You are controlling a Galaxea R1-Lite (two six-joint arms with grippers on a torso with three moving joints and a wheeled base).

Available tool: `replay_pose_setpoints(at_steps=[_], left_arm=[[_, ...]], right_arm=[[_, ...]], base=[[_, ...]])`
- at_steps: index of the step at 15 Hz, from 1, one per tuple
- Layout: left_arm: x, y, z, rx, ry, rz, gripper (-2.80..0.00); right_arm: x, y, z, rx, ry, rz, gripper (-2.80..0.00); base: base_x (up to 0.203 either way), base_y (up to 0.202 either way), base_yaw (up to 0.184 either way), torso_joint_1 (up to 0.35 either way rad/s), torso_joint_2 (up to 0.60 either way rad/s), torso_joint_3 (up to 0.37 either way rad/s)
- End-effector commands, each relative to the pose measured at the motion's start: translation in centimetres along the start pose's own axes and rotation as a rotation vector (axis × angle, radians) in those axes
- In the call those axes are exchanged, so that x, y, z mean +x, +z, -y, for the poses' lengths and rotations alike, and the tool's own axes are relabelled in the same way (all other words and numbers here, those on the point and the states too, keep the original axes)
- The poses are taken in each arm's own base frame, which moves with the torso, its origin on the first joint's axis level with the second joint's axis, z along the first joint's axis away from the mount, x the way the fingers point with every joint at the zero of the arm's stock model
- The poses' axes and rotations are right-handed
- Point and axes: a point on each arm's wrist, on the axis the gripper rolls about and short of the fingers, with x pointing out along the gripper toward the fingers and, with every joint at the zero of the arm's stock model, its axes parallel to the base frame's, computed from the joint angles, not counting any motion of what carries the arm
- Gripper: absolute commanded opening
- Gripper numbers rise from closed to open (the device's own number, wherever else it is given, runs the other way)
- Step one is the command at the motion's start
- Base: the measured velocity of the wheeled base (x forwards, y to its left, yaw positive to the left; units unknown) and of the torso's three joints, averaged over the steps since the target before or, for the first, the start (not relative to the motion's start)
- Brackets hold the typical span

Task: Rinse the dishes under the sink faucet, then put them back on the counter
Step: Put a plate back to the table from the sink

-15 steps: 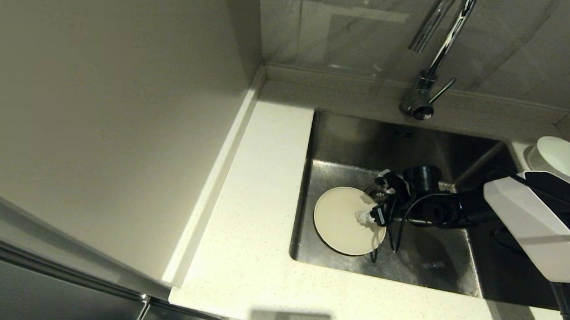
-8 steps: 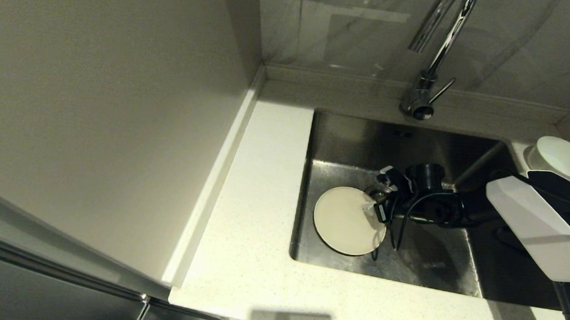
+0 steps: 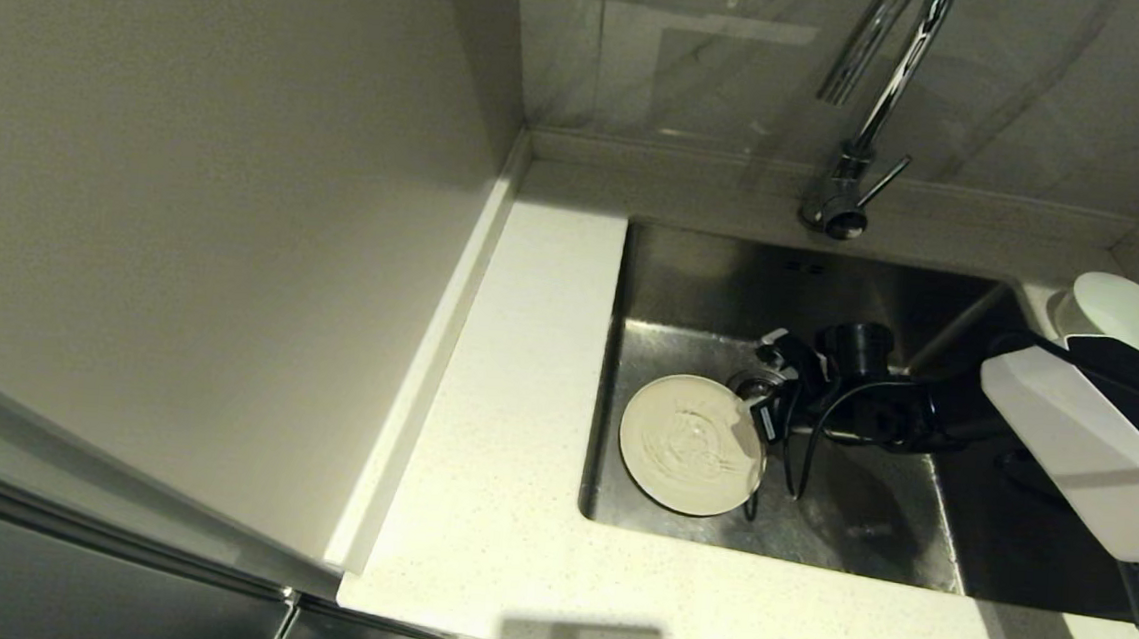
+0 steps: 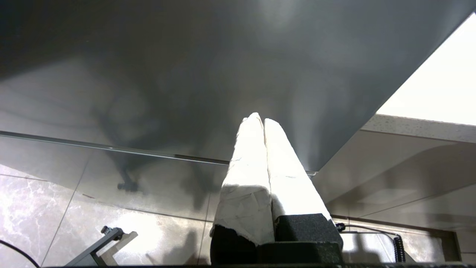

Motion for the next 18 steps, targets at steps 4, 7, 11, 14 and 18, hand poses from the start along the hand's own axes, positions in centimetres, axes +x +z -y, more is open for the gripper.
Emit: replay_pose_setpoints(at_steps=[4,7,11,14,18], left_arm=[[0.0,0.0,0.0,-0.001,0.000,0.002,-2.80],[0.0,0.0,0.0,-0.001,0.000,0.002,-2.80],[0.0,0.0,0.0,-0.001,0.000,0.002,-2.80],[0.0,0.0,0.0,-0.001,0.000,0.002,-2.80],[0.0,0.0,0.0,-0.001,0.000,0.002,-2.80]], right_arm=[[-2.1,1.3,1.9,0.004,-0.048,0.041,-2.80],[-4.1,2.0,3.8,0.017,-0.094,0.069,-2.80],[-8.2,3.0,6.0,0.043,-0.158,0.105,-2.80],[-13.1,1.6,7.2,0.090,-0.191,0.079,-2.80],[-19.9,0.6,8.2,0.126,-0.224,0.107,-2.80]], base=[[0.000,0.000,0.000,0.000,0.00,0.000],[0.000,0.000,0.000,0.000,0.00,0.000],[0.000,0.000,0.000,0.000,0.00,0.000],[0.000,0.000,0.000,0.000,0.00,0.000],[0.000,0.000,0.000,0.000,0.00,0.000]])
